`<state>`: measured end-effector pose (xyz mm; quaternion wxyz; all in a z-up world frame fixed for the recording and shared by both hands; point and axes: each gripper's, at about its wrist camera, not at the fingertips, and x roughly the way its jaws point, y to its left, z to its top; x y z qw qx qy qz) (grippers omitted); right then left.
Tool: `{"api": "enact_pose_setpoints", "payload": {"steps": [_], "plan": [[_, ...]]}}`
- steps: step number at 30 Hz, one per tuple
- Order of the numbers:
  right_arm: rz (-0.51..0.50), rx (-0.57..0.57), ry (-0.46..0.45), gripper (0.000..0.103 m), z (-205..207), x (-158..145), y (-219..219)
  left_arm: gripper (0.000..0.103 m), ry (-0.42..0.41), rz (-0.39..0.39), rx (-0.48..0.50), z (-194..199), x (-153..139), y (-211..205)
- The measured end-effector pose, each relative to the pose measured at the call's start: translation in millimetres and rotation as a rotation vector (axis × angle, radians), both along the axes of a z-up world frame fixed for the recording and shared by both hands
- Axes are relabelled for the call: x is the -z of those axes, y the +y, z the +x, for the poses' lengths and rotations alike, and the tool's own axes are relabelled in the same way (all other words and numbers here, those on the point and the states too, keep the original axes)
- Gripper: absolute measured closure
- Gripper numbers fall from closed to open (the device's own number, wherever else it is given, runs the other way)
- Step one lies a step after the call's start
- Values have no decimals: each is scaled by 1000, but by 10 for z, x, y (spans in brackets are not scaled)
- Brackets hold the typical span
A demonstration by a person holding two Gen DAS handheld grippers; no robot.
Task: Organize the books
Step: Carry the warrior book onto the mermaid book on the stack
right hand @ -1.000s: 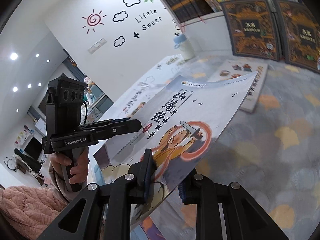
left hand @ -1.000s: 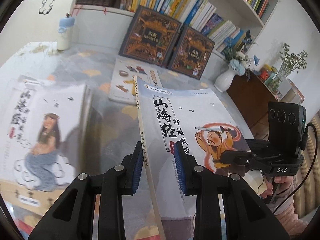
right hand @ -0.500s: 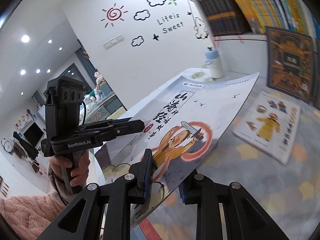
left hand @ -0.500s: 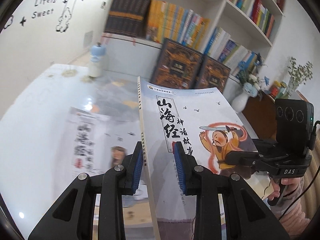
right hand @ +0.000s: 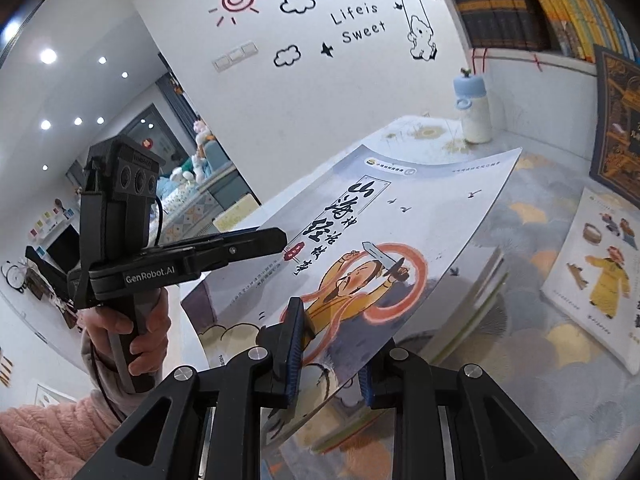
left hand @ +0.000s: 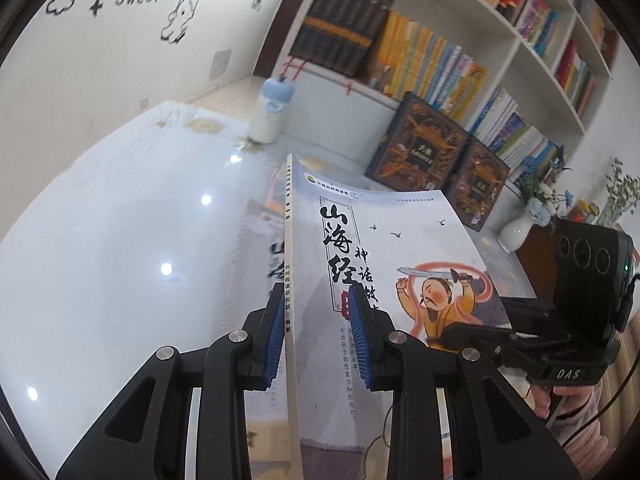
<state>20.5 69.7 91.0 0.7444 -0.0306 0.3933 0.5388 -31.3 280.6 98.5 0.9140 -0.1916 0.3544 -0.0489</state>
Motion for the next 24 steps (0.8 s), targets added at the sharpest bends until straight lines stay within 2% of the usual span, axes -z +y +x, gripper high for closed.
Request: {"api": "enact_pose_setpoints", "payload": {"steps": [5, 12, 22, 24], "plan": [[-34, 22, 28, 79, 51, 220, 136, 76, 38, -38, 3, 95, 213, 102], [-55, 50, 58, 77, 90, 409, 187, 76, 68, -33, -4, 152, 364, 130], [-57, 68, 56, 72, 64, 429, 214, 75, 54, 68, -67, 44, 301, 118], [-55, 64, 63, 71, 54, 427, 221, 72, 38, 45, -48, 12, 259, 105]]}}
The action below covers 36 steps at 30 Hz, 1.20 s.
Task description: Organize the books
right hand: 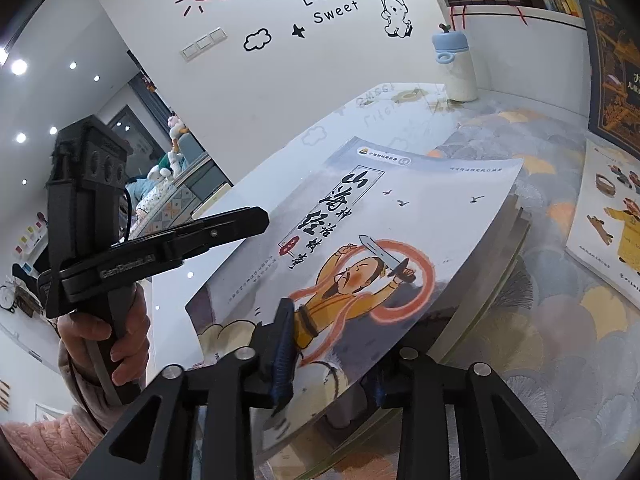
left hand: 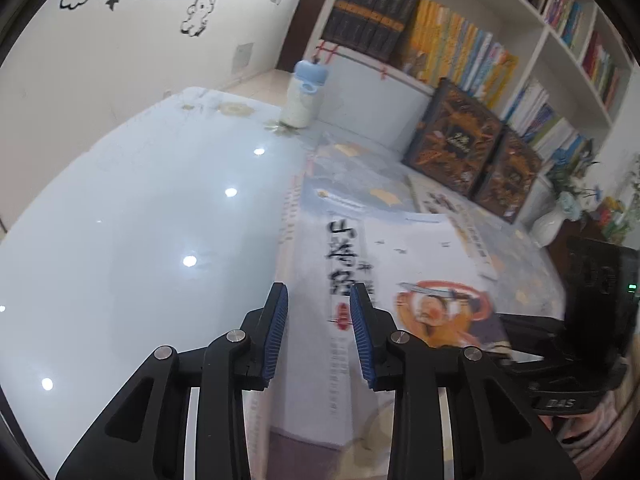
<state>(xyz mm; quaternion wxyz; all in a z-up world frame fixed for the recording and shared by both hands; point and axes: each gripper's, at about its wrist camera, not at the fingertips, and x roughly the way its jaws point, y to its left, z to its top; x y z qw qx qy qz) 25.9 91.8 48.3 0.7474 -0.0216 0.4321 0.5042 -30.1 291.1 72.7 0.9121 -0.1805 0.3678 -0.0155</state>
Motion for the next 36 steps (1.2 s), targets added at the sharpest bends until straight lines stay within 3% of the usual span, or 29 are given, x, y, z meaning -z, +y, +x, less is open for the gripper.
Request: {"api": "enact_pose_setpoints", "payload": {"steps": [4, 6, 8, 9, 13, 25, 36], "plan": [[-8, -14, -2, 60, -11, -12, 29, 72, -16, 5, 39, -18, -102, -106], [-3, -30, 5, 47, -31, -24, 50, 72, 0, 3, 74, 8, -90, -188], [7, -40, 12, 22, -60, -41, 63, 72, 34, 32, 83, 39, -36, -264], [3, -44, 18, 20, -77, -51, 71, 72, 54, 43, 82, 58, 5, -292], [-33, -53, 3, 20, -120, -62, 67, 72, 87, 38, 66, 78, 81, -310], [-4, 22, 98, 19, 87, 48, -508, 72, 112, 67, 6, 80, 45, -374], [77, 81, 108, 19, 276, -80, -1089, 72, 68, 98, 68, 178, -245, -911]]}}
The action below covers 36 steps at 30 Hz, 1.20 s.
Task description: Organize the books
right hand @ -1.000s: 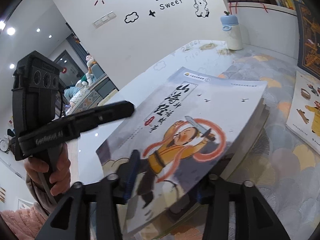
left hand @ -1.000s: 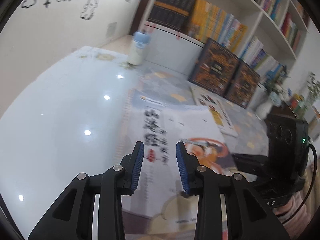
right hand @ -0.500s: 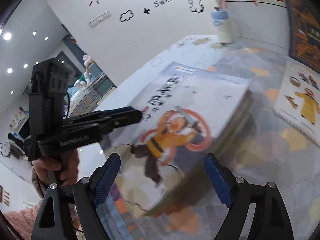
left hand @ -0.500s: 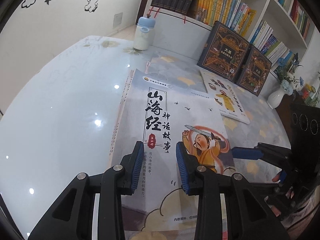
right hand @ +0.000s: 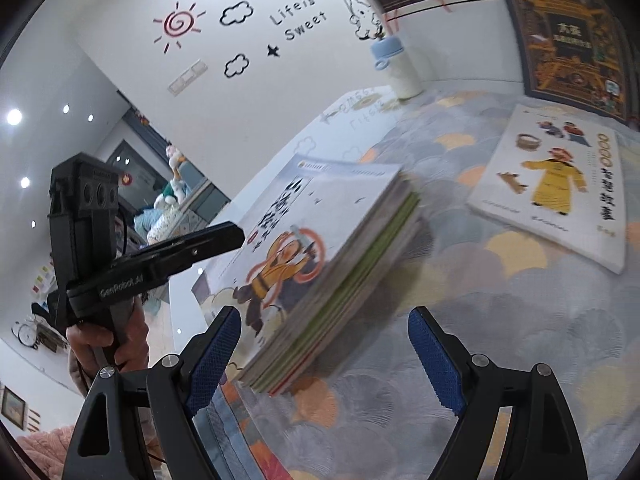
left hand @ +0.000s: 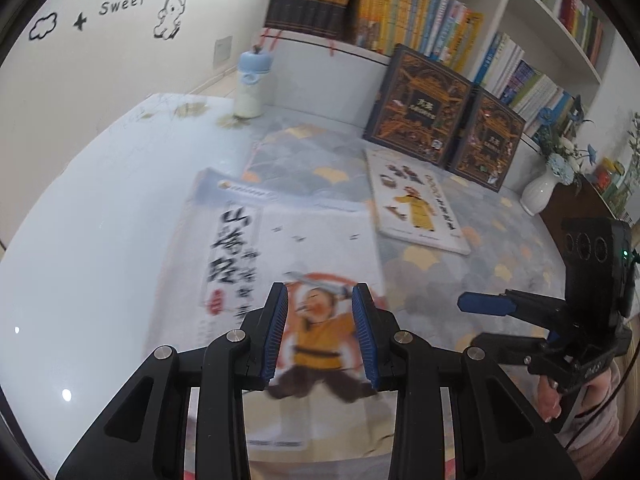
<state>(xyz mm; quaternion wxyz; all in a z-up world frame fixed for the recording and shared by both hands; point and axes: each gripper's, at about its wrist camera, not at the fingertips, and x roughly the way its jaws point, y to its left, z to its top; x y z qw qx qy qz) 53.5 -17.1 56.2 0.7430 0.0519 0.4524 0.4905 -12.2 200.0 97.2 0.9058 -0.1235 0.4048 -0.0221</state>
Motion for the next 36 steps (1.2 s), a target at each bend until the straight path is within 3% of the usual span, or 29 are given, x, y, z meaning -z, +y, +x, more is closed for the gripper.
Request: {"api": "enact_pose_setpoints", "payload": {"steps": [11, 36], "plan": [[42, 73, -8, 19, 186, -188, -522, 69, -16, -19, 49, 273, -132, -582], [93, 213, 30, 19, 675, 2, -1321, 69, 31, -36, 67, 644, 39, -1245]]}}
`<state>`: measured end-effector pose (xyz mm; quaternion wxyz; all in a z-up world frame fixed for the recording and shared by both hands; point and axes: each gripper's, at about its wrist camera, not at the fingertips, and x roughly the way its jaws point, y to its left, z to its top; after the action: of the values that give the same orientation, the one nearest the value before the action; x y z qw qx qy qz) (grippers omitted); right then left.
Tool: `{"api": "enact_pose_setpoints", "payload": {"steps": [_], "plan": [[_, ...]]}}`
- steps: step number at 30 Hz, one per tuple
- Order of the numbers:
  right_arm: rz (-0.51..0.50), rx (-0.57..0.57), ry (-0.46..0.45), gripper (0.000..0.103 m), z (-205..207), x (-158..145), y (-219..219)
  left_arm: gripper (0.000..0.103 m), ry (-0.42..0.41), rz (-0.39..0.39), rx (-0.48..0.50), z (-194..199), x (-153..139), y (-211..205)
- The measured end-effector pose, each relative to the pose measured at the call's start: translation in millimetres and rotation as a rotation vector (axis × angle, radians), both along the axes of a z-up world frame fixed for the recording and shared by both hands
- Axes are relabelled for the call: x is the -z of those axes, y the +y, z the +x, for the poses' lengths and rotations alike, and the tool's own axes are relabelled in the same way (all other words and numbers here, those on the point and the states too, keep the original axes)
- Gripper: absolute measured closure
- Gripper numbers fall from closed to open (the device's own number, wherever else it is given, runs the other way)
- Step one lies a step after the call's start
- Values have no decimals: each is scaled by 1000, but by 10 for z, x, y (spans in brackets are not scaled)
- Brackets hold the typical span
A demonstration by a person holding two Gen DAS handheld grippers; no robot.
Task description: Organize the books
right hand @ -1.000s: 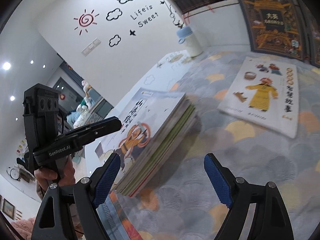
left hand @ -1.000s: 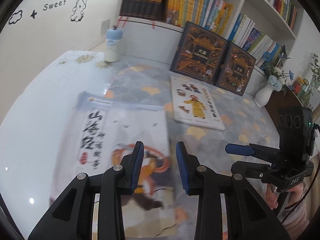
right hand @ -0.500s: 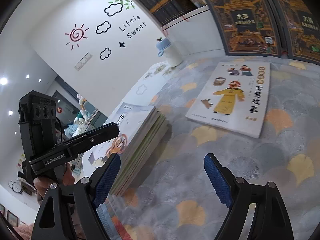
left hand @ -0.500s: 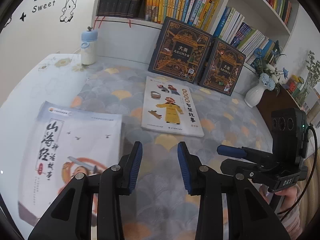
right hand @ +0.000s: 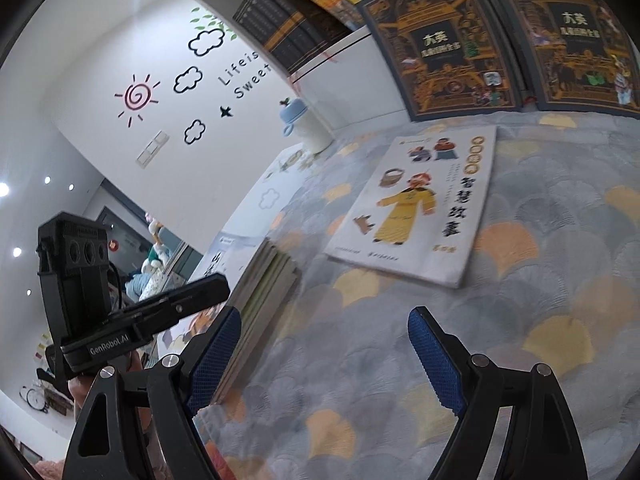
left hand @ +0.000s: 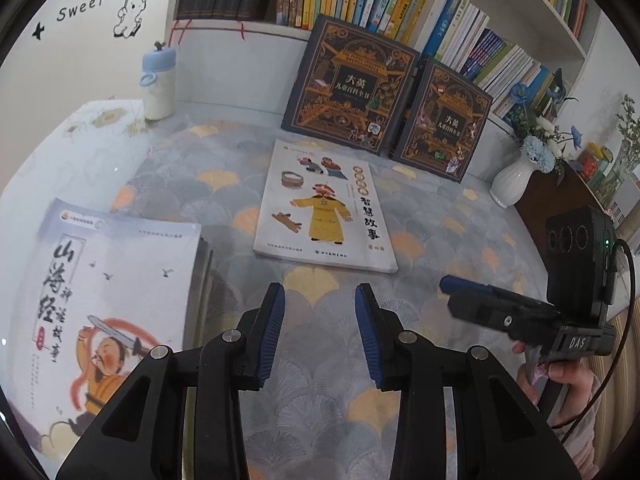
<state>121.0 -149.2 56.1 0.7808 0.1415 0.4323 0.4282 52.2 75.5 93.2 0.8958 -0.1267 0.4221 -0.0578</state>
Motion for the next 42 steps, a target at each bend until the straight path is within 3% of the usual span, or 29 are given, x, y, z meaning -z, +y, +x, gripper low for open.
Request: {"api": "enact_pose_setpoints", "payload": {"steps": [18, 30, 37, 42], "plan": [[-74, 86, 29, 19, 260, 305, -298, 69, 64, -16, 6, 104, 275, -155], [-94, 106, 74, 19, 362, 486, -332, 67, 96, -46, -45, 246, 440, -161], [-60, 112, 90, 19, 402, 523, -414, 67, 34, -99, -144, 450, 476, -114], [-17, 101, 120, 19, 461, 532, -423, 65, -16, -46, -231, 739, 506, -105]]}}
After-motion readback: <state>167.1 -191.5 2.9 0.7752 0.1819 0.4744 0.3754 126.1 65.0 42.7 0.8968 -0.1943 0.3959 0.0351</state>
